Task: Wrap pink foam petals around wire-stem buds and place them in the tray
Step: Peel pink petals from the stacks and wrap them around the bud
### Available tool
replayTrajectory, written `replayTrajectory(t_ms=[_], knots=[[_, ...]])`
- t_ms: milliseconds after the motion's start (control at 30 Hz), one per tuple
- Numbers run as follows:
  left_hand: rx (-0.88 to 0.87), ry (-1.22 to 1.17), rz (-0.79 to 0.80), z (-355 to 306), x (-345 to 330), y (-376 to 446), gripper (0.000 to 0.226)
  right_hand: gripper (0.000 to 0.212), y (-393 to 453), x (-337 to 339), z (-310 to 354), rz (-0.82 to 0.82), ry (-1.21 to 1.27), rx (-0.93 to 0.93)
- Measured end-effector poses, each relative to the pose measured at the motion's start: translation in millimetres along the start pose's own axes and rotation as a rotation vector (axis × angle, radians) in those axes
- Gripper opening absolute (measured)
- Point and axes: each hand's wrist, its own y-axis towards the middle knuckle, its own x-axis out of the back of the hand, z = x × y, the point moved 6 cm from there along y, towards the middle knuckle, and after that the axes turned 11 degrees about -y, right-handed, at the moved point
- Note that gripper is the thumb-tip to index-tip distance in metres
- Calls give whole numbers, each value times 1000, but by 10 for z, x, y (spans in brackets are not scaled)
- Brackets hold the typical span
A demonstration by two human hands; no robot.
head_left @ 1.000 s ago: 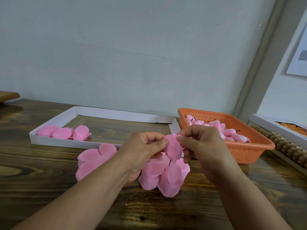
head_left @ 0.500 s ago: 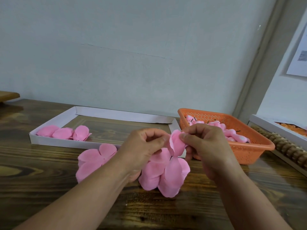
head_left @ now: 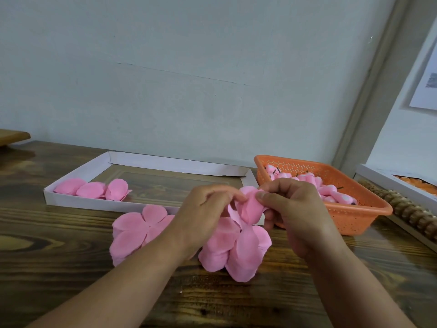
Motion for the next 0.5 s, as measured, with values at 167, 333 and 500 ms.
replayTrajectory(t_ms=[167, 333, 500], knots=[[163, -355, 103, 137, -19, 32, 35, 10, -3, 1, 13, 2, 17, -5], [237, -298, 186, 154, 59, 63, 37, 10, -13, 4, 33, 2, 29, 4], [226, -80, 137, 38, 127, 60, 25, 11, -32, 50, 110, -52, 0, 77]])
